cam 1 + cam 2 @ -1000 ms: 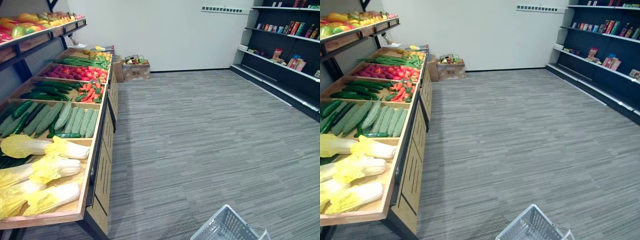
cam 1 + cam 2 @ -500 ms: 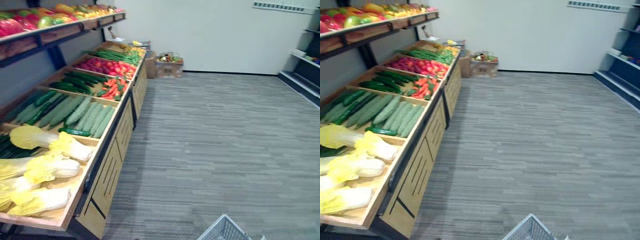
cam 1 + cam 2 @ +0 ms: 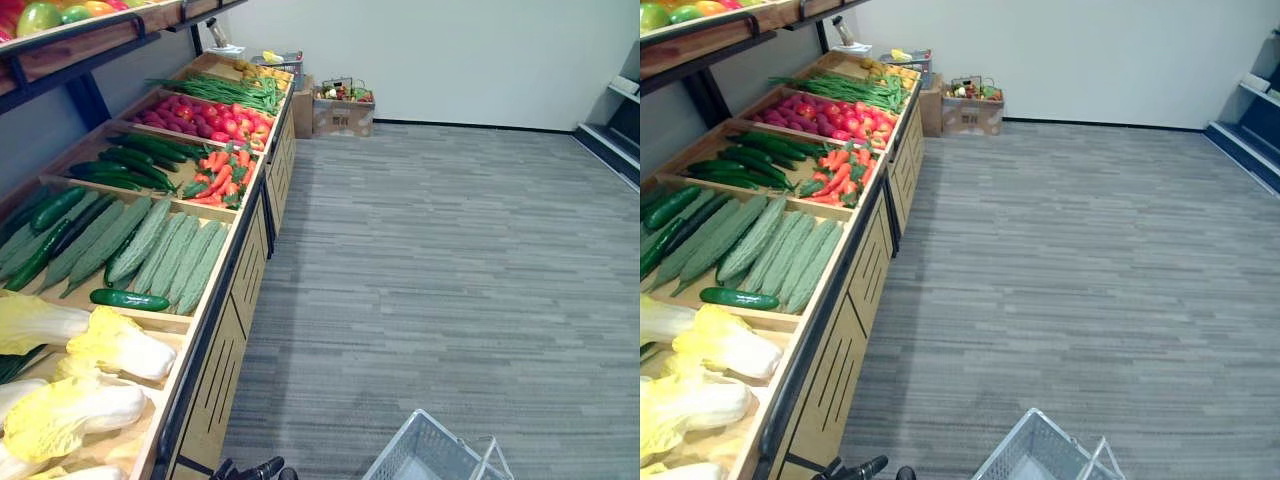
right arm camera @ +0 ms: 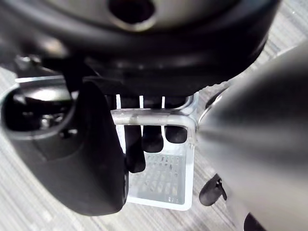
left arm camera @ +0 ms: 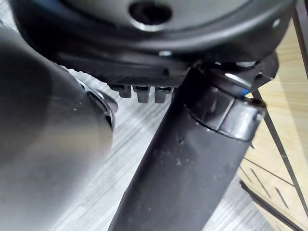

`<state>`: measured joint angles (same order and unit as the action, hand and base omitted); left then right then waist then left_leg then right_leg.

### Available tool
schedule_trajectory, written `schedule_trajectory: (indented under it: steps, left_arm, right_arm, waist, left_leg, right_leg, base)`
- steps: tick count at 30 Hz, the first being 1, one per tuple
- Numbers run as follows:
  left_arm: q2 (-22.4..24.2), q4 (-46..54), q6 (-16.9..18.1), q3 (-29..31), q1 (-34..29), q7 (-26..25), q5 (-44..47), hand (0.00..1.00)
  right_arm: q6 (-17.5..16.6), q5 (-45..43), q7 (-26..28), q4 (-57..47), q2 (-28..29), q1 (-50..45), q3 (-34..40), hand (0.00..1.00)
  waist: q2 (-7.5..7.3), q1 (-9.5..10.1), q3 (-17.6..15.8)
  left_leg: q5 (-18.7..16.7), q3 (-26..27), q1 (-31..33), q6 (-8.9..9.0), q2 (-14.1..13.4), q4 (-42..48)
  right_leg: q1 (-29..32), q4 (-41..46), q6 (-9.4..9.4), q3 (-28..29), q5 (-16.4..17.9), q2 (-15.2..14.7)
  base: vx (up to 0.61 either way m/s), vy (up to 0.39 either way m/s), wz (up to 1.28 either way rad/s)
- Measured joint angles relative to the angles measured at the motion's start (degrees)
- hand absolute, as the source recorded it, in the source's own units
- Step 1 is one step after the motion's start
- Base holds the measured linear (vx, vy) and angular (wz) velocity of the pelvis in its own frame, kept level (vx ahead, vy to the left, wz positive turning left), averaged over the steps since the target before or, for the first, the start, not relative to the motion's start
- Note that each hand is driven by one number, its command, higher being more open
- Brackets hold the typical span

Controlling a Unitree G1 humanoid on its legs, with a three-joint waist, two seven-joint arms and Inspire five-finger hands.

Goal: Pick vegetable in the basket

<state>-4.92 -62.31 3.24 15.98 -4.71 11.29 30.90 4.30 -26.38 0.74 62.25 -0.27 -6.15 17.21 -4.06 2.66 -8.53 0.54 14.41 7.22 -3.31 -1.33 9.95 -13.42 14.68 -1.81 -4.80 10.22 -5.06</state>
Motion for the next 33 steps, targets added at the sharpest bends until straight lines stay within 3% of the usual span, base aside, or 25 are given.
schedule_trajectory:
  steps: [2,5,8,9,10,12,14,17,18,19,21,22,25,26,29,33]
  left_arm:
    - [0.2,-0.6,0.0,-0.5,-0.1,-0.1,0.2,1.00]
    - [-0.3,-2.1,0.3,-6.2,-0.3,-0.1,1.1,1.00]
    - [-1.5,-2.3,1.3,-8.4,-0.4,0.1,1.2,1.00]
    - [-1.8,-2.4,1.3,-8.4,-0.5,-0.1,1.2,1.00]
    - [-1.9,-2.4,1.4,-8.4,-0.5,-0.3,1.4,1.00]
    - [-2.2,-2.7,1.7,-8.4,-0.9,-0.8,2.5,1.00]
    - [-2.1,-3.0,1.6,-8.0,-0.8,-0.8,2.4,1.00]
    - [-0.7,-3.1,1.2,-5.5,-0.8,-0.9,2.3,1.00]
    - [-0.5,-3.1,1.2,-5.4,-0.7,-0.9,2.3,1.00]
    - [-0.4,-3.1,1.1,-4.1,-0.4,-0.6,2.1,1.00]
    - [-0.3,-2.9,0.9,-2.8,-0.4,-0.6,2.2,1.00]
    - [0.1,-2.6,0.7,-1.0,-0.4,-0.6,2.2,1.00]
    - [2.1,-2.5,0.0,1.5,-0.8,-0.8,2.1,1.00]
    - [2.1,-2.3,0.0,2.2,-1.0,-0.9,2.2,1.00]
    - [3.1,-1.2,0.0,5.0,-1.7,-0.4,2.3,1.00]
    - [2.9,-0.1,0.1,5.1,-3.2,0.6,2.4,1.00]
  right_arm:
    - [0.0,3.6,0.5,0.9,-0.2,0.0,-0.3,0.00]
    - [-0.5,3.7,0.8,1.1,-2.0,0.5,-0.3,0.00]
    - [-0.9,3.8,0.9,1.1,-2.3,0.8,0.7,0.00]
    - [-0.9,3.7,1.2,1.3,-2.2,0.9,1.6,0.00]
    - [-1.0,3.7,1.2,1.4,-2.0,0.9,2.0,0.00]
    - [-1.0,2.9,1.2,1.5,-2.1,1.6,1.9,0.00]
    - [-1.1,1.8,1.2,1.5,-2.1,2.0,1.9,0.00]
    - [-1.4,1.0,1.3,0.8,-2.5,2.0,1.5,0.00]
    - [-1.4,0.9,1.4,0.9,-2.7,2.0,1.0,0.00]
    - [-1.2,0.6,1.2,1.4,-3.3,1.7,-1.8,0.00]
    - [-1.0,-0.1,0.9,1.8,-3.4,0.9,-4.6,0.00]
    - [-1.0,-1.2,0.6,1.9,-2.9,0.4,-4.8,0.00]
    - [-0.6,-0.6,-0.2,2.3,-4.4,0.8,-5.0,0.00]
    - [-0.4,-0.3,-0.5,2.8,-4.5,1.3,-5.2,0.00]
    - [1.1,1.9,-0.7,2.6,-4.6,1.7,-5.4,0.00]
    - [1.8,4.3,-0.4,2.9,-3.8,1.9,-2.4,0.00]
  waist:
    - [-0.20,0.15,1.3]
    - [1.46,-0.16,2.9]
    - [0.00,-0.28,3.4]
    - [-0.85,-0.52,3.4]
    - [-1.08,-0.84,3.4]
    - [-0.74,-0.88,3.3]
    - [-0.29,-0.89,3.1]
    - [1.64,-0.96,3.1]
    - [1.95,-1.03,3.3]
    - [1.89,-1.72,3.3]
    - [1.32,-2.21,3.3]
    - [0.28,-2.11,3.1]
    - [2.86,-1.58,3.2]
    - [3.12,-1.26,3.3]
    - [3.10,-0.22,3.6]
    - [2.21,0.36,4.8]
  left_leg:
    - [-0.6,1.0,-1.4,0.21,0.7,-1.2]
    - [-0.9,0.1,-2.8,0.06,2.5,-4.4]
    - [-1.2,-2.8,-4.4,-1.37,6.1,-5.8]
    - [-1.8,-5.2,-5.7,-2.21,7.6,-6.2]
    - [-1.9,-6.5,-6.5,-2.52,7.9,-6.6]
    - [-3.5,-10.7,-7.5,-3.39,7.6,-5.5]
    - [-4.7,-13.4,-8.1,-3.17,6.4,-4.2]
    - [-8.4,-19.2,-9.4,-1.60,2.2,-1.2]
    - [-9.5,-21.5,-9.2,-0.98,1.2,-0.3]
    - [-11.2,-26.2,-9.0,0.06,0.5,1.0]
    - [-14.4,-31.2,-7.8,1.57,1.3,4.6]
    - [-17.3,-33.2,-6.9,3.40,2.4,9.1]
    - [-18.1,-30.7,-7.7,4.50,-1.3,9.7]
    - [-17.0,-29.5,-8.7,6.24,-2.6,7.1]
    - [-13.3,-28.6,-11.1,8.36,-4.3,2.2]
    - [-11.0,-27.1,-12.8,9.75,-5.3,-0.4]
  right_leg:
    - [-0.1,0.9,-0.33,0.0,-0.2,-0.8]
    - [5.5,12.3,-0.36,-0.2,-0.3,-2.3]
    - [9.8,24.2,-1.02,-1.7,-1.5,-5.8]
    - [10.8,29.1,0.59,-2.4,-4.4,-6.8]
    - [11.4,31.7,0.87,-2.5,-5.3,-7.0]
    - [14.2,33.3,0.65,-2.7,3.7,-6.2]
    - [16.0,29.0,0.45,-2.5,6.7,-4.4]
    - [19.9,20.3,-0.06,1.3,7.1,1.5]
    - [21.2,17.4,-0.66,5.2,6.7,3.8]
    - [22.5,11.3,-2.85,12.6,5.4,6.7]
    - [22.0,2.7,-4.78,18.3,3.3,6.6]
    - [20.9,0.4,-1.75,17.2,-3.2,5.6]
    - [18.8,3.4,-0.16,9.5,-0.6,6.2]
    - [17.6,3.7,-0.02,7.2,-0.3,6.4]
    - [14.8,3.3,-0.01,3.9,-0.3,6.6]
    - [12.3,4.0,0.01,1.9,-0.3,6.7]
  base:
    - [0.07,0.029,-0.19]
    - [0.07,0.065,0.07]
    - [0.16,0.038,0.60]
    - [0.19,0.004,0.88]
    - [0.20,-0.008,1.02]
    - [0.20,-0.031,0.93]
    - [0.18,-0.068,0.75]
    - [0.19,-0.123,0.88]
    - [0.16,-0.220,1.36]
    - [0.16,-0.265,1.47]
    - [0.18,-0.372,1.64]
    - [0.22,-0.398,1.43]
    - [0.31,-0.379,1.22]
    - [0.26,-0.321,1.09]
    - [0.23,-0.239,0.98]
    - [0.22,-0.118,0.74]
